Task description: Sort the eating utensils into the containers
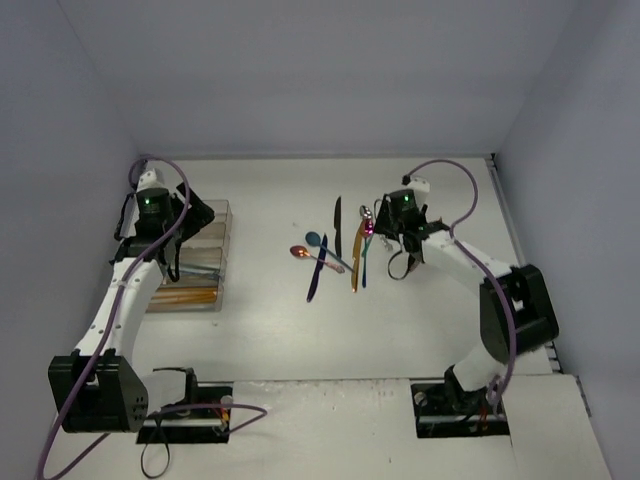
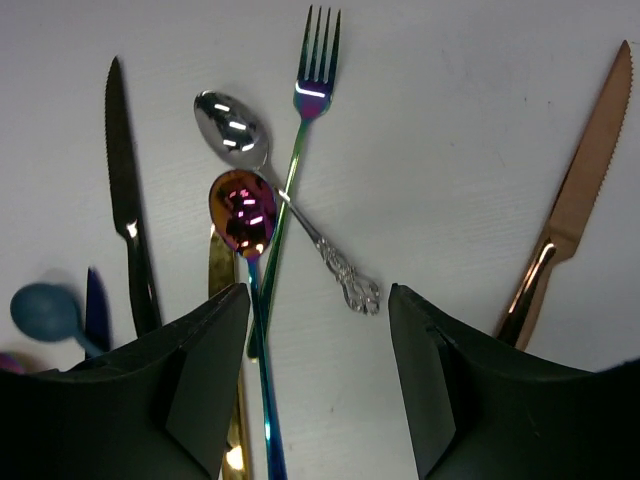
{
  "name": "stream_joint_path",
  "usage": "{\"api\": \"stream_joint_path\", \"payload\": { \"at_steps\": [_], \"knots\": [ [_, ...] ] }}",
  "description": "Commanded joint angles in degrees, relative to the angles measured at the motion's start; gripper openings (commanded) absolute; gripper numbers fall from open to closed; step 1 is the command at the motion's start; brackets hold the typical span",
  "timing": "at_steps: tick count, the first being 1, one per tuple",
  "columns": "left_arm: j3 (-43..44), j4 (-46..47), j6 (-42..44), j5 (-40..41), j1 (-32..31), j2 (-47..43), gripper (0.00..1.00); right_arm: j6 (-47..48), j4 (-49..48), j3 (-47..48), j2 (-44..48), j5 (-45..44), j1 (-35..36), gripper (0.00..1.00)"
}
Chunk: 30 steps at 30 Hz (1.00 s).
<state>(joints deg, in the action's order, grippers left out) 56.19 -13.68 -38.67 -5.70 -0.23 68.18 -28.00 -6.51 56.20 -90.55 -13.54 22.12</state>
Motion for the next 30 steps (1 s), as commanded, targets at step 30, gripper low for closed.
{"api": "stream_joint_path", "payload": {
  "at_steps": [30],
  "knots": [
    [-1.2,-1.2,16.2,-13.0,-7.3,-3.8,0.67,-5.2,1.4,22.7,-30.3,-13.4,-1.1,0.36]
  ]
}}
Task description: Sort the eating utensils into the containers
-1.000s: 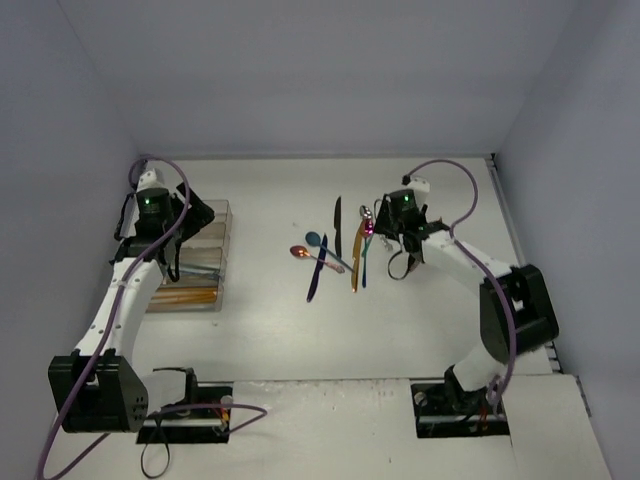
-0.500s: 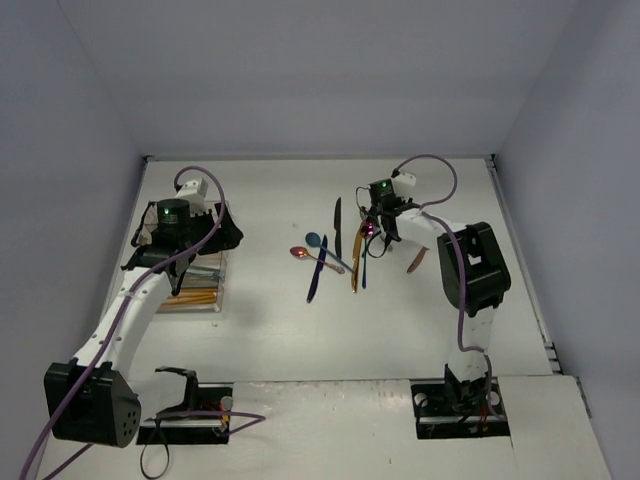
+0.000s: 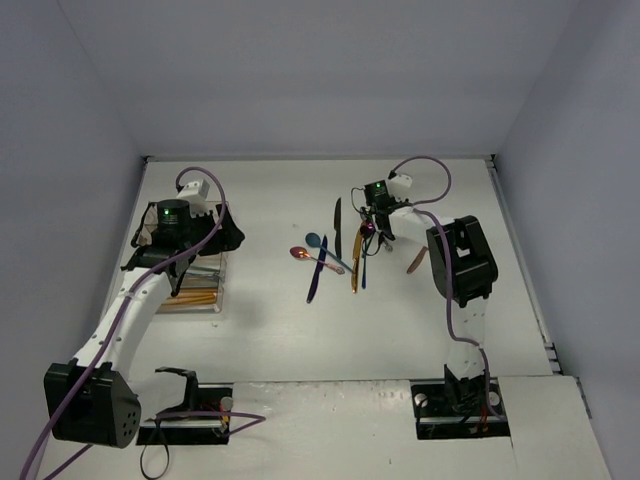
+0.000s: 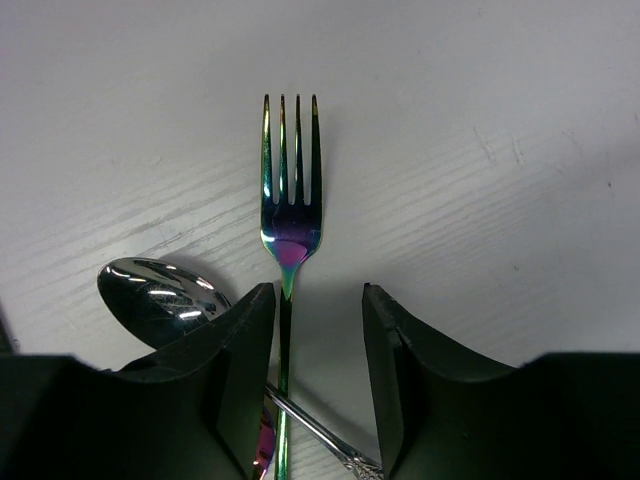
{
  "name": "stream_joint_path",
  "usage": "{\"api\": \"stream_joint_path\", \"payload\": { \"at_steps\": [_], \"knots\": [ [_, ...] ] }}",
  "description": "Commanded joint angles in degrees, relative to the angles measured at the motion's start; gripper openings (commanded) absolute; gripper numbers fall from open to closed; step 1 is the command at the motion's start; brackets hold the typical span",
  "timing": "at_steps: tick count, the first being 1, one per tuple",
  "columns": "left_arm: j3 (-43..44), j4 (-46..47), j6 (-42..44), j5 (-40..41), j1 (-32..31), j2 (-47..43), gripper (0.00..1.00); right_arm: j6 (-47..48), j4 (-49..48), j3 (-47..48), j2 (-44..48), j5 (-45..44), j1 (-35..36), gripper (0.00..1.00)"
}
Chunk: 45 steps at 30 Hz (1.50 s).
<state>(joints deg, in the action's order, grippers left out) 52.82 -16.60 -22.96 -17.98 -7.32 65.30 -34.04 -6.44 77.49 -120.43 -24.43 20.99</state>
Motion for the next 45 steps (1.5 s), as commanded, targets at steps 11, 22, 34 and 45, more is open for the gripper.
{"api": "stream_joint_path", "payload": {
  "at_steps": [11,22,34,45],
  "knots": [
    [2.4,1.8,0.3,-1.1,-0.2,-0.2,0.67,5.7,2.5,-5.7,6.3,-5.2,-1.8,0.01],
    [2.4,1.9,0.3,-1.2,-0.1,-0.3,0.67,15.8,2.5,-7.9,9.6,-6.5,-4.1,0.00],
    [1.7,5.0,-3.6,-5.8,-0.7,0.1,0.67,22.7,2.4,-8.3,22.2,-1.7,-3.6,0.00],
    [5.6,10.7,-13.2,-9.6,-8.5,0.9,0.67,35.4,-0.2,-13.3,37.8,27.7,8.9,0.00]
  ]
}}
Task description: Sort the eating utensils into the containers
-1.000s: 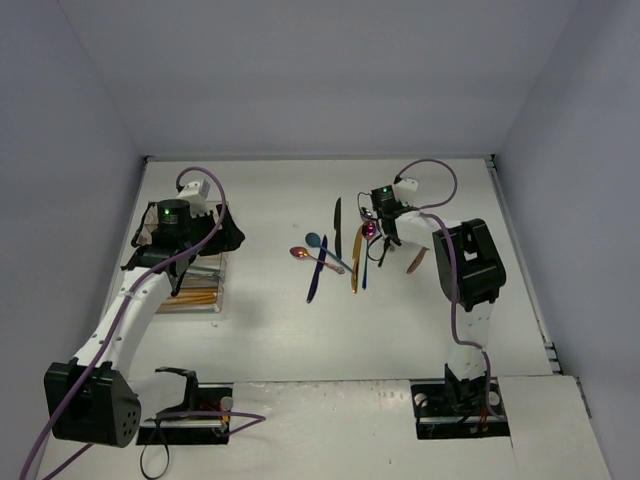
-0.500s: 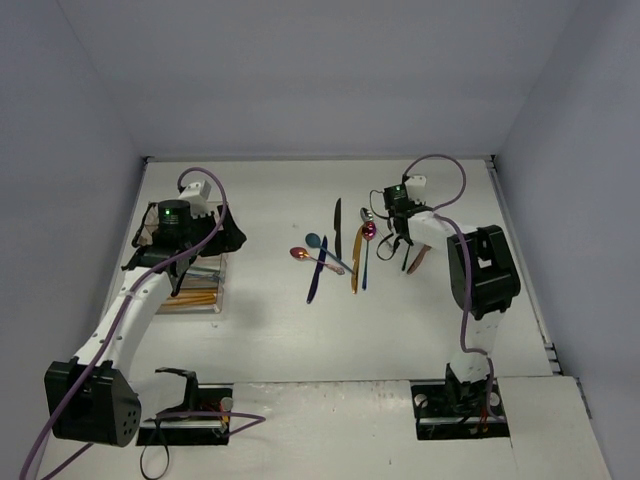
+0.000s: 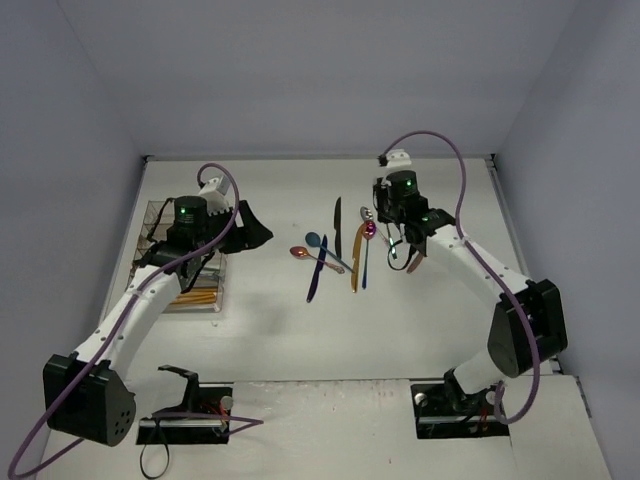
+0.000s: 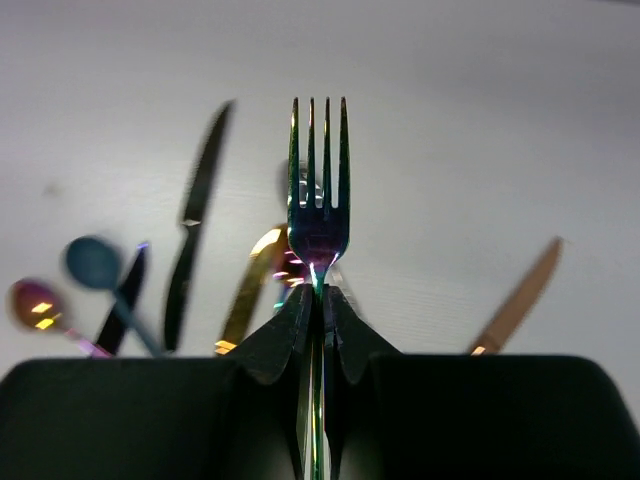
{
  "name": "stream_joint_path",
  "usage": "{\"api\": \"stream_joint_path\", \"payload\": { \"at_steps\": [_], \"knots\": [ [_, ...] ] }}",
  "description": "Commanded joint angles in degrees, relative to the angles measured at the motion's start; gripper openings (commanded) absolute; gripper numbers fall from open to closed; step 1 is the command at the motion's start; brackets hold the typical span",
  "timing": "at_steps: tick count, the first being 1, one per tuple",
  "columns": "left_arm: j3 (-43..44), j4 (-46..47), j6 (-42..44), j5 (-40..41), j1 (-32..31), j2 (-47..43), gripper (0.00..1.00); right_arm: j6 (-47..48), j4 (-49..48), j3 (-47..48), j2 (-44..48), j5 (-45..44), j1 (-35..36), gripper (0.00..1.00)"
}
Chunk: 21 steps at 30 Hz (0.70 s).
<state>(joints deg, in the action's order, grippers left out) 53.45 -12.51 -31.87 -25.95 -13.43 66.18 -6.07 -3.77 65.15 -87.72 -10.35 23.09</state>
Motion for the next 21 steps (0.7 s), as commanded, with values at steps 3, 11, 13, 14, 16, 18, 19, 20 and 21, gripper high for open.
{"api": "stream_joint_path", "payload": {
  "at_steps": [3,11,13,14,16,18,19,20,21],
  "knots": [
    [6.6,7.5,-4.6,0.4,-5.1,0.9,0.67,6.3,-3.2,-1.7,6.4,19.1,9.9,0.00],
    [8.3,8.0,-4.1,4.5,-11.8,4.7,0.67,0.7,-7.1,-3.7,5.4,21.3,19.0,0.00],
    [8.0,8.0,-4.8,5.6,-12.5,5.2,0.67,-0.3,-8.6,-4.0,5.0,21.4,19.9,0.00],
    [7.9,8.0,-5.2,6.1,-12.8,5.4,0.67,-0.9,-9.3,-4.1,4.9,21.4,20.4,0.00],
    [7.6,8.3,-6.0,6.7,-12.9,5.8,0.66,-1.4,-10.0,-4.2,4.8,21.4,21.0,0.00],
    [6.8,9.3,-7.3,6.8,-13.1,6.1,0.66,-1.8,-10.9,-4.2,4.5,21.4,21.6,0.00],
    [6.6,9.7,-7.6,7.0,-13.3,6.2,0.66,-1.9,-11.2,-4.2,4.3,21.4,21.9,0.00],
    [6.4,9.9,-7.9,7.2,-13.4,6.5,0.65,-2.0,-11.5,-4.1,4.2,21.5,22.1,0.00],
    [6.3,10.2,-8.3,7.3,-13.4,6.7,0.63,-2.2,-11.7,-4.1,4.0,21.6,22.4,0.00]
  ]
}}
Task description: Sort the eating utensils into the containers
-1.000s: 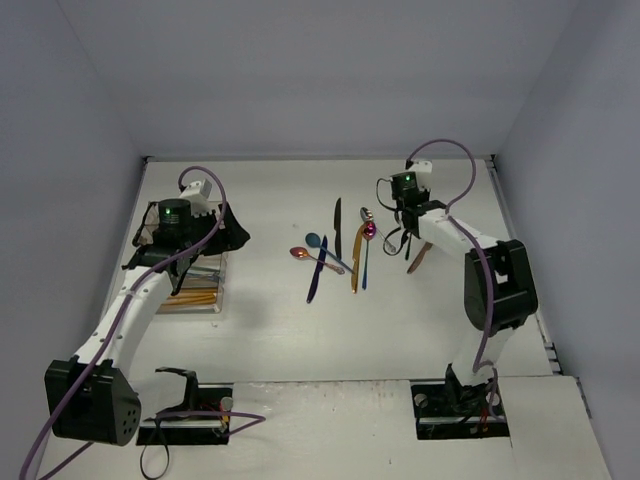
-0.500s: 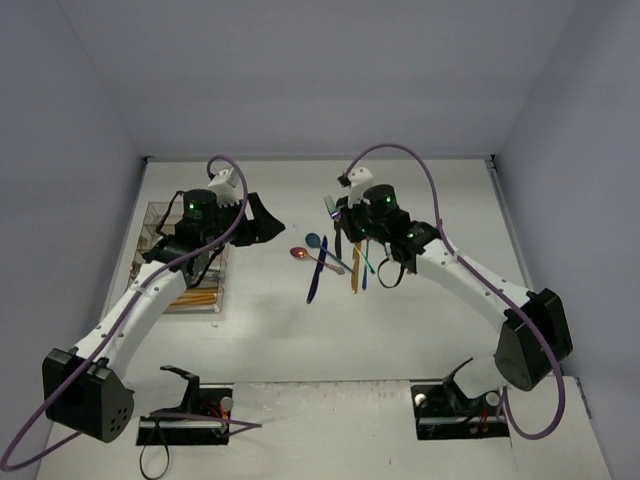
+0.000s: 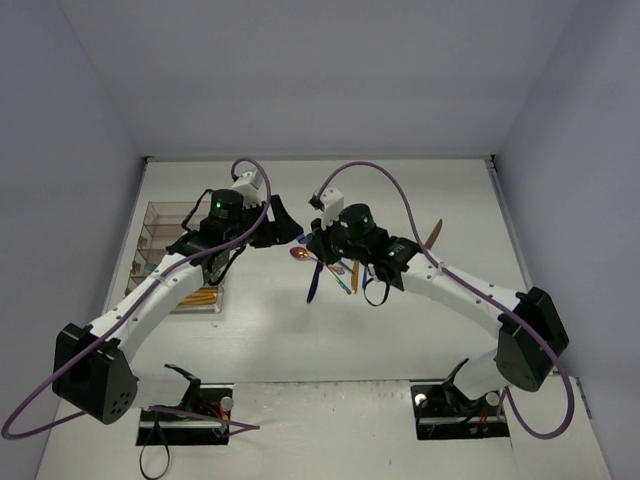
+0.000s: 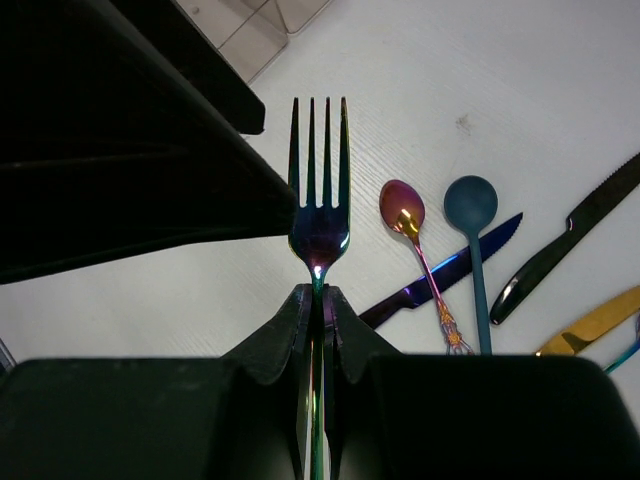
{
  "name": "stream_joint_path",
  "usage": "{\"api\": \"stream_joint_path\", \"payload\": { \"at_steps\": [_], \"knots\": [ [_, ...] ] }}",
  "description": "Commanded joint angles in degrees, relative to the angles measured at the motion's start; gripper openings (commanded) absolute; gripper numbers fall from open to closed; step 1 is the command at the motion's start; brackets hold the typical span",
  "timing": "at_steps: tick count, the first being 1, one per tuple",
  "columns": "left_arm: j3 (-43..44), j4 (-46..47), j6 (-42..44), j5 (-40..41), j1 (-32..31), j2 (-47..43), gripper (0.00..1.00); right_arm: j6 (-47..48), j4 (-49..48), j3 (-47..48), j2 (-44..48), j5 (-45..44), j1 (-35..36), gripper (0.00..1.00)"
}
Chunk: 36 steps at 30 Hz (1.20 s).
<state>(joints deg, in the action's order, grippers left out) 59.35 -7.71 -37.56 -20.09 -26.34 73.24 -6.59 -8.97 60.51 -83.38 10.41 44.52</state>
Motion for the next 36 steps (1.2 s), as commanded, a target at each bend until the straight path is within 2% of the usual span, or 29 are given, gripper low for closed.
{"api": "stream_joint_path", "payload": {
  "at_steps": [1,4,10,14,18,20,22,25,27,30,36],
  "knots": [
    [0.3,5.8,-2.9,1.4,-0.6,-0.3,0.59,-1.8,-6.6,0.6,-0.5,0.8,1.2,0.00],
    [0.0,6.7,-3.8,1.3,-0.9,0.0,0.44,-2.3,-7.2,0.4,-0.8,0.8,1.9,0.00],
    [-0.9,7.9,-5.1,1.0,-1.5,0.6,0.22,-2.8,-8.3,0.1,-1.4,0.3,2.6,0.00],
    [-1.7,8.7,-5.6,1.2,-1.6,0.8,0.15,-2.8,-8.7,0.0,-1.5,0.1,2.7,0.00],
    [-2.3,8.1,-5.9,1.9,-1.6,0.8,0.01,-2.7,-9.2,-0.1,-1.7,0.2,2.8,0.00],
    [-2.5,7.9,-6.0,2.9,-1.6,0.4,0.00,-2.7,-9.3,-0.2,-1.7,0.1,2.8,0.02],
    [-2.8,7.6,-6.0,3.8,-1.6,-0.4,0.00,-2.8,-9.3,-0.4,-1.6,-0.5,2.9,0.11],
    [-2.7,4.1,-5.1,7.4,-1.3,-1.8,0.00,-2.6,-9.3,-0.9,-1.2,-1.4,2.8,0.37],
    [-2.3,0.9,-4.2,11.6,-0.7,-3.1,0.00,-2.4,-9.2,-1.5,-0.2,-2.2,2.8,0.51],
    [-1.8,-3.5,-4.0,16.9,1.9,-5.1,0.00,-2.0,-9.2,-3.0,1.9,-4.5,2.5,0.59],
    [-3.6,-10.3,-6.5,23.5,15.5,-11.1,0.00,-0.8,-9.0,-8.0,7.8,-6.9,0.1,0.64]
  ]
}}
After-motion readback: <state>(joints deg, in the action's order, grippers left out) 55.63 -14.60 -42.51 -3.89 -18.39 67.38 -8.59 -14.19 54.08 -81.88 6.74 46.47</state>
